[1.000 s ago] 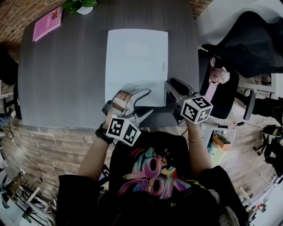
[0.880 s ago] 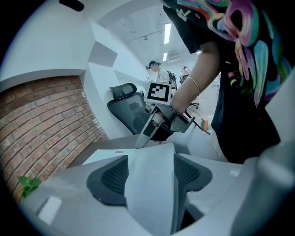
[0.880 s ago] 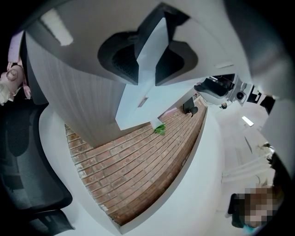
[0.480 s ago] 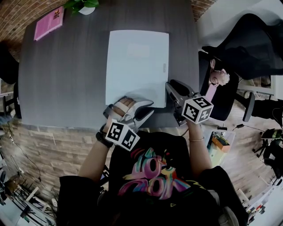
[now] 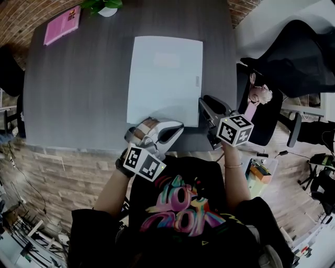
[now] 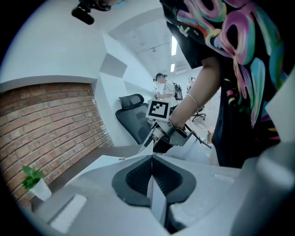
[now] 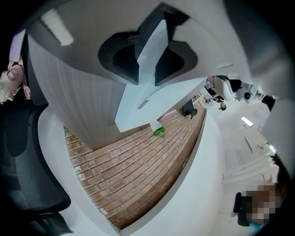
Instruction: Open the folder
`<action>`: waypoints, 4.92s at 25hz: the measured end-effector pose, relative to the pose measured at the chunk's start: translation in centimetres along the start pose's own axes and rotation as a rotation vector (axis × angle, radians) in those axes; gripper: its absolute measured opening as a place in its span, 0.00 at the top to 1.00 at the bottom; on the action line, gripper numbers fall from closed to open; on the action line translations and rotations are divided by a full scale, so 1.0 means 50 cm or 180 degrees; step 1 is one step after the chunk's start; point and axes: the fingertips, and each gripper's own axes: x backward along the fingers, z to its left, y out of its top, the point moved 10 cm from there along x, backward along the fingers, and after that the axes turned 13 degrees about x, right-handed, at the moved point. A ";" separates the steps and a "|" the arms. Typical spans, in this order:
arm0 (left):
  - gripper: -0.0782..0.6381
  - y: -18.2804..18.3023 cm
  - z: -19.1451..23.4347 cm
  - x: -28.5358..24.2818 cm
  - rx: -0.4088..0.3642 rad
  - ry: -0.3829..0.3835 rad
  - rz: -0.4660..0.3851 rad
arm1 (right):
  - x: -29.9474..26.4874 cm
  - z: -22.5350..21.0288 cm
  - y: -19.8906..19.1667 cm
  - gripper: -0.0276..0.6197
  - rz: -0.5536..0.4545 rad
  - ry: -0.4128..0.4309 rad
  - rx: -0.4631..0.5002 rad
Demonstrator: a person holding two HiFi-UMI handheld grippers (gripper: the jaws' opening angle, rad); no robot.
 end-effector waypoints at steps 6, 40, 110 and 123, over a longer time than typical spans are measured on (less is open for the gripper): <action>0.89 0.015 0.011 0.015 0.0248 0.0075 -0.0189 | -0.003 0.003 0.003 0.78 0.0024 -0.0051 0.0058; 0.89 -0.026 0.105 0.375 0.1918 0.2106 -0.1864 | -0.011 0.033 0.027 0.78 0.0256 -0.0189 0.0633; 0.89 0.075 0.187 0.224 0.1595 0.1703 -0.1504 | 0.118 0.199 0.294 0.96 -0.1390 -0.0513 0.1951; 0.89 0.099 0.188 0.203 0.1549 0.1722 -0.1450 | 0.137 0.179 0.297 0.96 -0.1466 -0.0558 0.1940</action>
